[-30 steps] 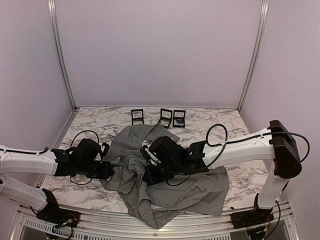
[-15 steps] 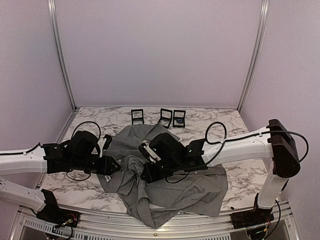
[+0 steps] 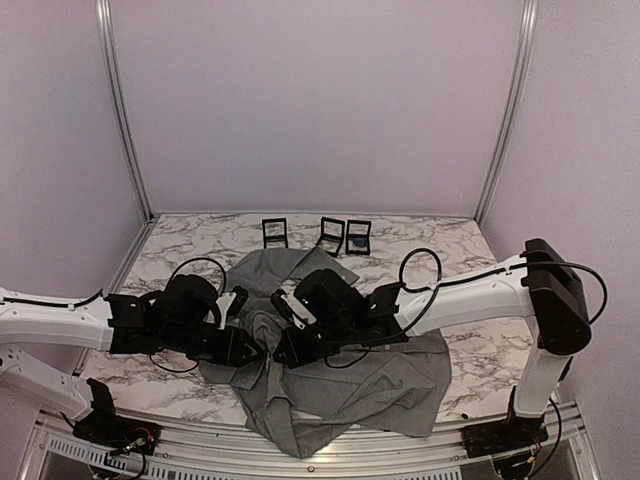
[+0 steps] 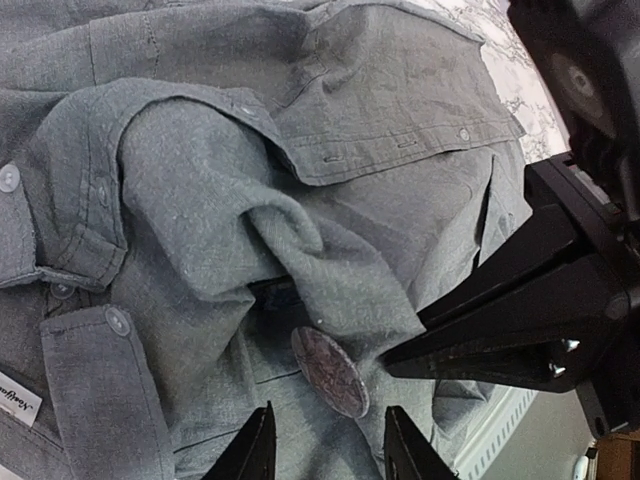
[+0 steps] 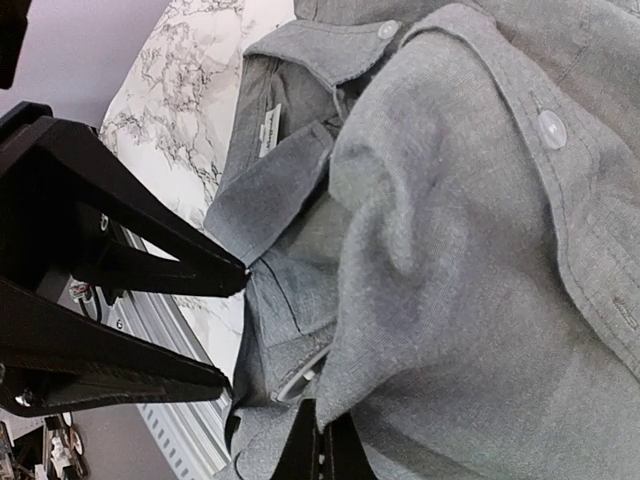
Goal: Remove the brooch from the garment
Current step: Pick up the brooch from the flattened clothing, then place the flattened clothing at the center of the board.
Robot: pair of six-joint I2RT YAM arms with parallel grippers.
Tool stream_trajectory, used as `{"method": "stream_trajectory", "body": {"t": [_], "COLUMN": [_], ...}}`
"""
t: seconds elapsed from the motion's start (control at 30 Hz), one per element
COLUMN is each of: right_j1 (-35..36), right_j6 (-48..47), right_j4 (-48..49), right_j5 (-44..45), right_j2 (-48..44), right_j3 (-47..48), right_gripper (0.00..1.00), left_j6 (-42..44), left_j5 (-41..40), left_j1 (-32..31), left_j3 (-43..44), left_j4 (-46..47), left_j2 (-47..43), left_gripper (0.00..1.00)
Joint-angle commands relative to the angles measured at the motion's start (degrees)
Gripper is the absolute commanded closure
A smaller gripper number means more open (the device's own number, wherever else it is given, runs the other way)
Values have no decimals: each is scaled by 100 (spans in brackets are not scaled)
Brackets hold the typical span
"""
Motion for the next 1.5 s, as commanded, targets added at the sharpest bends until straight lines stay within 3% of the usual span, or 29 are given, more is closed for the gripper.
{"method": "stream_trajectory", "body": {"t": [0.0,0.43,0.9,1.1,1.47], "right_j1": [-55,-65,-65,-66,-66], "right_j6": [31,107,103,112,-23], "right_j4": [283,396,397,364,-33], "right_j5": [-68,-111,-164,-136,150], "right_j2": [34,-19,-33,-36,-40], "right_j3": [221,162,180,180,148], "right_gripper": [100,100,100,100,100], "left_j6": [-39,-14,-33,-7,193], "left_j5": [-4,-499,-849,-876,-1046], "left_j1": [-133,-426,-499,-507,-503], "left_j3": [167,206,221,235,192], "left_j4": [98,26,248,305,249], "left_j2": [226,386,503,537,261], "left_gripper": [63,64,81,99,100]}}
